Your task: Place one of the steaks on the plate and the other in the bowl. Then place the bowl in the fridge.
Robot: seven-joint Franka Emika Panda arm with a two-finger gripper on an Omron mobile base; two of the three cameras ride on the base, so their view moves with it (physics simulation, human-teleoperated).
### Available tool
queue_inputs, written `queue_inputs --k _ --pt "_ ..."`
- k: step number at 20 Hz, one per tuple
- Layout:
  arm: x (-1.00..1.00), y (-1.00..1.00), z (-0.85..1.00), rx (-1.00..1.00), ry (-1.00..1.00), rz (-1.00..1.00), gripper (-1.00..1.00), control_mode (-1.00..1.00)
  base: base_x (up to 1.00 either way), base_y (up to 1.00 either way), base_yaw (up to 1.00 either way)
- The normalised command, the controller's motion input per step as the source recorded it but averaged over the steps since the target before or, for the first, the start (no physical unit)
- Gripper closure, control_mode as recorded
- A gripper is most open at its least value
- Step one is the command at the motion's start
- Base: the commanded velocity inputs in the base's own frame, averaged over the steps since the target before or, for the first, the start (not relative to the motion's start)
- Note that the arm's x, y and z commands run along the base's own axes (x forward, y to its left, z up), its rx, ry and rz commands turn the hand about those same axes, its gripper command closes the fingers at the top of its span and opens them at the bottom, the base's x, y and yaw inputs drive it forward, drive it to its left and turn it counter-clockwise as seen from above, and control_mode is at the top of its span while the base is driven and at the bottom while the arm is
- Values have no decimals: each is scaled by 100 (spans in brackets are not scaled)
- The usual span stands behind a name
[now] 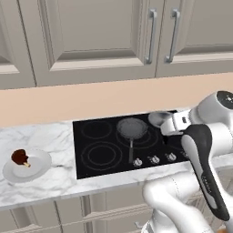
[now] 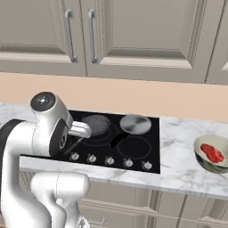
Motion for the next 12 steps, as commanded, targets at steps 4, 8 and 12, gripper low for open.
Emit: queue_inputs --k 4,8,12 --pt "0 0 0 0 0 0 -100 100 -100 -32 1" --pt "0 0 0 0 0 0 -100 100 -100 -27 5" --pt "0 0 0 0 0 0 -100 100 -97 -41 -7"
